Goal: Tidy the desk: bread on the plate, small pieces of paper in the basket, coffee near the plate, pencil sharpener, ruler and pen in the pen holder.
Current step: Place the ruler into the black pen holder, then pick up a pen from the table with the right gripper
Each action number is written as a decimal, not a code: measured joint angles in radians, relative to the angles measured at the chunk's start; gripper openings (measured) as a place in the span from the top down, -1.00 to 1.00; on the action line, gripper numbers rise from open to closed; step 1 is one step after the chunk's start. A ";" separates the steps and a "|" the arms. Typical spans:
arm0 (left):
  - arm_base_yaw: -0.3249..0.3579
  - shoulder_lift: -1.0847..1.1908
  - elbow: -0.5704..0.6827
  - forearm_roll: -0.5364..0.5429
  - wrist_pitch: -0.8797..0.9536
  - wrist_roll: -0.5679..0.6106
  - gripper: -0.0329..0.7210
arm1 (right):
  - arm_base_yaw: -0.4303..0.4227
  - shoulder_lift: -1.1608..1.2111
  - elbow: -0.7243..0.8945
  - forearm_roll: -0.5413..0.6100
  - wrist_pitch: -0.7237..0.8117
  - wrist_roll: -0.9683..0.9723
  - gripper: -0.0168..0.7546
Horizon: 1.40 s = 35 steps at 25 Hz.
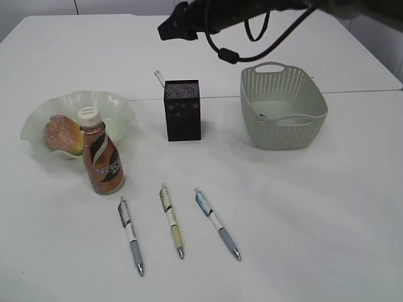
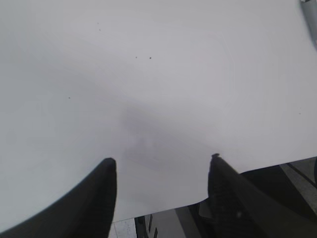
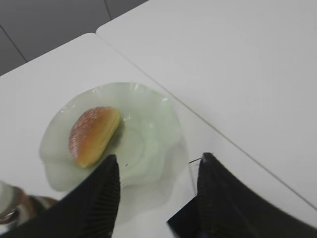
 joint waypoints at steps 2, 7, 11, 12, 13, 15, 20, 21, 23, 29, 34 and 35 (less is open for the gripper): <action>0.000 0.000 0.000 0.000 -0.001 0.000 -0.24 | 0.032 -0.066 0.000 -0.137 0.057 0.175 -0.01; 0.000 0.000 0.000 -0.018 -0.007 0.000 -0.24 | 0.124 -0.176 -0.004 -0.462 0.265 0.473 -0.01; 0.000 0.000 0.000 -0.042 -0.012 0.000 -0.24 | 0.175 -0.195 -0.005 -0.606 0.408 0.668 -0.01; 0.000 0.000 0.000 -0.049 -0.014 0.000 -0.24 | 0.182 -0.195 -0.005 -0.617 0.419 0.699 -0.01; 0.000 0.000 0.000 -0.054 -0.014 0.000 -0.24 | 0.184 -0.195 -0.005 -0.629 0.427 0.732 -0.01; 0.000 0.000 0.000 -0.063 -0.014 0.000 -0.24 | 0.184 -0.195 -0.005 -0.644 0.430 0.798 -0.01; 0.000 0.000 0.000 -0.067 -0.047 0.000 -0.24 | 0.184 -0.195 -0.005 -0.651 0.430 0.966 -0.01; 0.000 0.000 0.000 -0.067 -0.054 0.000 -0.24 | 0.184 -0.195 0.000 -0.645 0.430 0.993 -0.01; 0.000 0.000 0.000 -0.067 -0.073 0.000 -0.24 | 0.184 -0.195 0.032 -0.628 0.430 1.044 -0.01; 0.000 0.000 0.000 -0.067 -0.088 0.000 -0.24 | 0.186 -0.195 0.196 -0.612 0.430 1.111 0.06; 0.000 0.000 0.000 -0.067 -0.121 0.000 -0.24 | 0.238 -0.195 0.297 -0.796 0.430 1.111 0.22; 0.000 0.000 0.000 -0.067 -0.128 0.000 -0.24 | 0.252 -0.191 0.300 -0.826 0.430 1.111 0.23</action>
